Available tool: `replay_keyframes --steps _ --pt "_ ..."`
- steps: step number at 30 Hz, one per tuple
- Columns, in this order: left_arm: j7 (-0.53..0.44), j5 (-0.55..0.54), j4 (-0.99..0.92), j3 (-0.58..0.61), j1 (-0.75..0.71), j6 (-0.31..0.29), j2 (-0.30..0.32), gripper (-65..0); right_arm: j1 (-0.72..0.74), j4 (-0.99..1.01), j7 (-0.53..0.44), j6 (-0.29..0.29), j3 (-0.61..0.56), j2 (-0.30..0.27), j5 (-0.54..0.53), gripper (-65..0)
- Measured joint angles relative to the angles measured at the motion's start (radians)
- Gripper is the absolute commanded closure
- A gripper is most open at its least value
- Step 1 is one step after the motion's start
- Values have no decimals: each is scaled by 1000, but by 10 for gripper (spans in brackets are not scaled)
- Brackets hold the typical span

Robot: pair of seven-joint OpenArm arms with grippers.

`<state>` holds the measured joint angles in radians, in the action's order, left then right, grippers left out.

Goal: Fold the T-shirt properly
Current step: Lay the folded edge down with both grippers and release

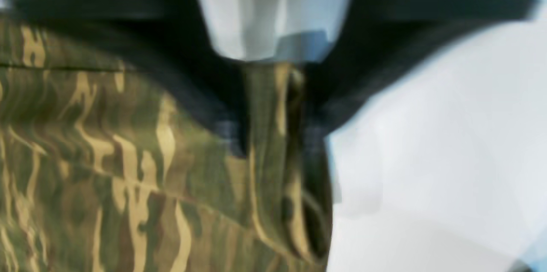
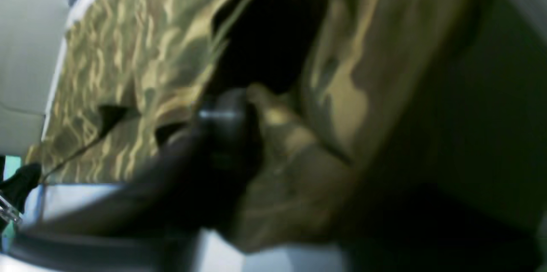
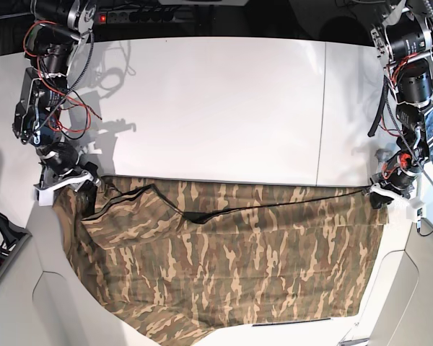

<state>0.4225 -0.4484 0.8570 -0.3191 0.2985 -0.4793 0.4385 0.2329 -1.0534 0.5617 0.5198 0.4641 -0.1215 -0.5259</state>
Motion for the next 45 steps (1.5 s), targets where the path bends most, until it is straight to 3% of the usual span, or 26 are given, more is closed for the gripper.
replay_keyframes --steps 3,7,14,18,28,34,40,45 --pt "24 -1 3 0 1 -28 -1 0 20 0 -1 3 0 0 24 0" --pt "147 -15 65 -1 1 -45 1 0 31 -2 0 45 0 -6 26 0" --pt "283 -34 310 -29 -72 -52 0 0 13 -130 200 47 0 -6 -10 0" --pt "296 -58 429 -74 -159 -53 0 0 -40 -227 275 51 0 -15 -77 0" --pt "303 -83 545 -81 -318 -44 -1 0 -206 -353 326 51 -2 -107 -164 0" --pt "348 -112 728 -82 -459 -24 -1 0 -322 -412 329 53 7 -147 -211 0" --pt "357 -108 905 -90 -608 -25 -51 0 -419 -475 330 54 75 -153 -224 0" --pt "359 -99 923 -137 -626 -11 -87 0 -446 -488 330 56 121 -153 -245 0"
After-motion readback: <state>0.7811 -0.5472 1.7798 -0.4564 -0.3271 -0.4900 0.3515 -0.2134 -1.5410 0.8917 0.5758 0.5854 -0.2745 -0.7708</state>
